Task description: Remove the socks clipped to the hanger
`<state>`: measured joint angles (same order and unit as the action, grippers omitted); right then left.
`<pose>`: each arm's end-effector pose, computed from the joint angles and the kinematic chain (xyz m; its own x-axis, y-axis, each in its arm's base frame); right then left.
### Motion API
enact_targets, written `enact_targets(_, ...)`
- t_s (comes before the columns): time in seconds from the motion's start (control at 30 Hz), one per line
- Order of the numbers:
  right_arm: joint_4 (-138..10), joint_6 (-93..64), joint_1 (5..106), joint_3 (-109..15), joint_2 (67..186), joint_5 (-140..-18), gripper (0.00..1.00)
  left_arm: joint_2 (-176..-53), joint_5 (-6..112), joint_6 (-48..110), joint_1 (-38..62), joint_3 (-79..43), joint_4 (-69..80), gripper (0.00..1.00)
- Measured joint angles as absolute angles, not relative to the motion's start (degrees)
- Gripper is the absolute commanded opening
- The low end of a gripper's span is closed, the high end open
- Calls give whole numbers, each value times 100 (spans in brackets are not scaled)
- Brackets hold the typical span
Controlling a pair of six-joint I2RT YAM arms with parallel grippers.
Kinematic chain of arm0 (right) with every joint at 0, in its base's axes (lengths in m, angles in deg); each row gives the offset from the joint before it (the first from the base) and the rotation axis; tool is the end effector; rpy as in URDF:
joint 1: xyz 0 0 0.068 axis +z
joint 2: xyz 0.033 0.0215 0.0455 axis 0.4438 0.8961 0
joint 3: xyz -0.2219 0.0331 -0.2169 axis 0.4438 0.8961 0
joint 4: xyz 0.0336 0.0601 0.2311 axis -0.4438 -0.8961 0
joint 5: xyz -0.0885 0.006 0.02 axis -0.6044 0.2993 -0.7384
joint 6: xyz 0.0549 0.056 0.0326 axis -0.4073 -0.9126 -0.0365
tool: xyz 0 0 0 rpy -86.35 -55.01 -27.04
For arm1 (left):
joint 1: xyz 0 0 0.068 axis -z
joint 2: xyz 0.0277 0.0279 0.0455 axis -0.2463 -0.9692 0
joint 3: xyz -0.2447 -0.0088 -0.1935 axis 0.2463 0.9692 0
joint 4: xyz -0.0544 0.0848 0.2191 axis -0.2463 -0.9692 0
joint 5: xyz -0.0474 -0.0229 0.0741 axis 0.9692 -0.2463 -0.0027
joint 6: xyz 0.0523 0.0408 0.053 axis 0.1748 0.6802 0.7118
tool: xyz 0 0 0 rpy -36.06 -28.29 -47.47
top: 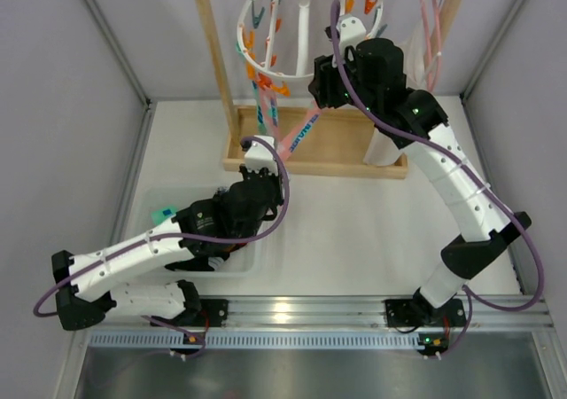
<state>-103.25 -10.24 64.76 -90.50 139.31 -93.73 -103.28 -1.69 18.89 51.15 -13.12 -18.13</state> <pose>0.2877 0.2168 0.5298 -0.2213 -0.1134 -0.9686 -0.5163 0.8562 0.0178 0.1423 -0.1812 0.4199 -0.2586 -0.1039 -0.9604 0.2606 0.9498 -0.1729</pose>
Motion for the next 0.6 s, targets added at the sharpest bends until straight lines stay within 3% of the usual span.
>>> enact_targets(0.2, -10257, -1243, 6441, -9024, 13937, -9040, 37, -10406, 39, 1537, 5115, -1046, -2043, 0)
enact_targets(0.37, -10235, -1304, 6432, -9033, 14012, -8938, 7, -10476, 113, 1491, 5115, -1052, -2064, 0)
enact_targets(0.53, -10209, -1372, 6406, -9033, 14057, -8933, 2, -10603, 279, 1417, 5115, -1063, -2126, 0)
enact_targets(0.6, -10207, -1378, 6406, -9037, 14057, -8933, 12, -10607, 347, 1364, 5115, -1063, -2147, 0)
